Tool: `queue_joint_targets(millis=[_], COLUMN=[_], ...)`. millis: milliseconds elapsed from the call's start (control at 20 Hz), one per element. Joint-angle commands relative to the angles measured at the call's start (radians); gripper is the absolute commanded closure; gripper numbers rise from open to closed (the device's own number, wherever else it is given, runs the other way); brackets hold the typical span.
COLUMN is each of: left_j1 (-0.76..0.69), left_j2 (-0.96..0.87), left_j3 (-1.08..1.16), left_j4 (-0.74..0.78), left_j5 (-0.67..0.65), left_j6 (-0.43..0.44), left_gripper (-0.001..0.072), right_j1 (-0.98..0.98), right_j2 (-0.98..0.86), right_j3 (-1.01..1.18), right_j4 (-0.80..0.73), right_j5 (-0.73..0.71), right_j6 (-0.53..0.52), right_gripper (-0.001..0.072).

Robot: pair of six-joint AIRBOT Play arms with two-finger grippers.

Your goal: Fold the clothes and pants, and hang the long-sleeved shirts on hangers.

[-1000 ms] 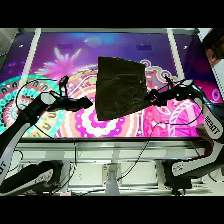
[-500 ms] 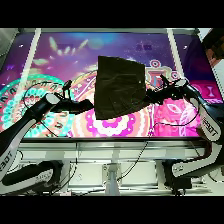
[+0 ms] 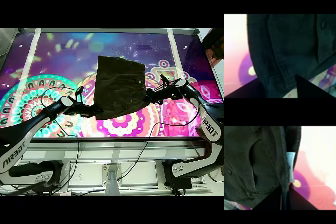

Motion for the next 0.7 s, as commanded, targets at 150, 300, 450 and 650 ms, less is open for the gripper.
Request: queue_joint_targets(millis=[150,300,450,650], left_j1=[-0.066,-0.055,-0.036,0.018], left_j2=[-0.027,-0.01,0.1,0.37], left_j3=[0.0,0.017,0.061,0.126], left_j4=[-0.042,-0.07,-0.069,-0.044], left_j5=[0.149,0.156,0.156,0.158], left_j6=[-0.001,0.001,0.076,0.091], left_gripper=[0.0645,0.0677,0.0678,0.0679], right_j1=[0.001,0.001,0.001,0.001], right_j2=[0.108,0.198,0.317,0.53], right_j3=[0.0,0.0,0.0,0.018], right_j4=[0.005,0.005,0.006,0.01], right_j5=[0.013,0.013,0.014,0.017], right_j6=[-0.119,-0.122,-0.142,-0.14], right_gripper=[0.0677,0.0677,0.0677,0.0677])
